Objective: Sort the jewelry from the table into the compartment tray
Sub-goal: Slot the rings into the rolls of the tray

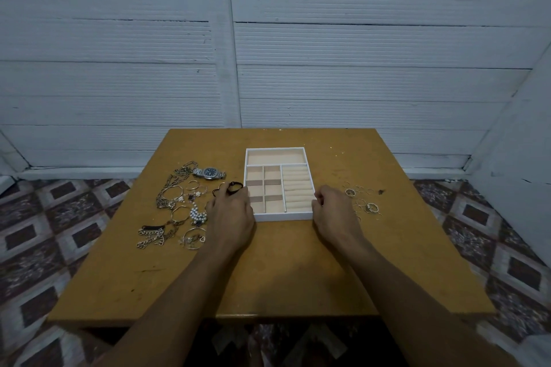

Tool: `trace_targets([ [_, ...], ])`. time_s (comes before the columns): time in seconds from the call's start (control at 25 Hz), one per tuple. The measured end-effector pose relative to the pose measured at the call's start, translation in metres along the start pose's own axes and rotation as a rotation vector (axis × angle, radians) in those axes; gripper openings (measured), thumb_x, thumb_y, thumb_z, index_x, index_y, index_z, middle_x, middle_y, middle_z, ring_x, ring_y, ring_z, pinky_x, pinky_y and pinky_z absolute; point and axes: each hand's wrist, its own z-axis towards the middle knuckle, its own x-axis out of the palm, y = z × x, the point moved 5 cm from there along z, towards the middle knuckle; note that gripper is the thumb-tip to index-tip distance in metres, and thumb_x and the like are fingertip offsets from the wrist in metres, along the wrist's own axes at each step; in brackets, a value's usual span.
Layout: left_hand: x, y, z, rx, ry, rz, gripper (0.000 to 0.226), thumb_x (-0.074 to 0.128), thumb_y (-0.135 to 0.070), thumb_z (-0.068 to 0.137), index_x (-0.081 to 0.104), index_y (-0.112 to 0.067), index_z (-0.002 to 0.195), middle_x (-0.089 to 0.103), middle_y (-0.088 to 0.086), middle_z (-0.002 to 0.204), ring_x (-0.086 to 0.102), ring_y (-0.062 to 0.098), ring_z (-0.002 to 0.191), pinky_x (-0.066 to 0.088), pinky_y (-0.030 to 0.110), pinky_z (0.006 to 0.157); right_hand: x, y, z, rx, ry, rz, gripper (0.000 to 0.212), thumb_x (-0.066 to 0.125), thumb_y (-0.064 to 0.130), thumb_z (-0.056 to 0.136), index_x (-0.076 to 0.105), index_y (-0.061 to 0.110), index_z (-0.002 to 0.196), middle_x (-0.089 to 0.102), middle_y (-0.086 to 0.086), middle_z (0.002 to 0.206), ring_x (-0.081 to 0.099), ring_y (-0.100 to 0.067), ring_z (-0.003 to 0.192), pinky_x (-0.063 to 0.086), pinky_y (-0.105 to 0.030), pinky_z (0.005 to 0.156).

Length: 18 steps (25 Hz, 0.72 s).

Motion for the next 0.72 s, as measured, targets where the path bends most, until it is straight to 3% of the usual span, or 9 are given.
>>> trace_targets([
  [0.32, -0.005, 0.000, -0.017, -0.011, -0.054, -0.001, 0.027, 0.045, -0.020, 0.096, 0.060, -0.016, 0.118, 0.064, 0.006, 0.120, 0.043, 0.024, 0.119, 0.032, 0.043, 0.096, -0.004, 0.002, -0.020, -0.017, -0.001, -0.015, 0.017, 0.047, 0.017, 0.096, 0.061, 0.010, 0.102, 0.063, -0.007, 0.103, 0.056, -0.020, 0.090, 0.048, -0.034, 0.075],
  [0.56, -0.011, -0.005, -0.032, 0.053, -0.058, -0.054, 0.022, 0.044, -0.016, 0.095, 0.065, -0.012, 0.100, 0.069, 0.008, 0.088, 0.054, 0.020, 0.078, 0.050, 0.037, 0.068, -0.007, 0.000, -0.036, -0.026, -0.004, -0.003, 0.016, 0.047, 0.016, 0.095, 0.061, 0.009, 0.101, 0.063, -0.007, 0.100, 0.055, -0.020, 0.088, 0.044, -0.031, 0.073],
  [0.72, -0.014, -0.007, -0.038, 0.030, -0.045, -0.103, 0.025, 0.044, -0.017, 0.096, 0.064, -0.009, 0.108, 0.069, 0.009, 0.090, 0.059, 0.019, 0.077, 0.054, 0.037, 0.067, -0.010, 0.002, -0.046, -0.041, -0.014, 0.005, 0.014, 0.047, 0.014, 0.095, 0.059, 0.009, 0.093, 0.062, -0.006, 0.094, 0.052, -0.019, 0.085, 0.040, -0.030, 0.068],
])
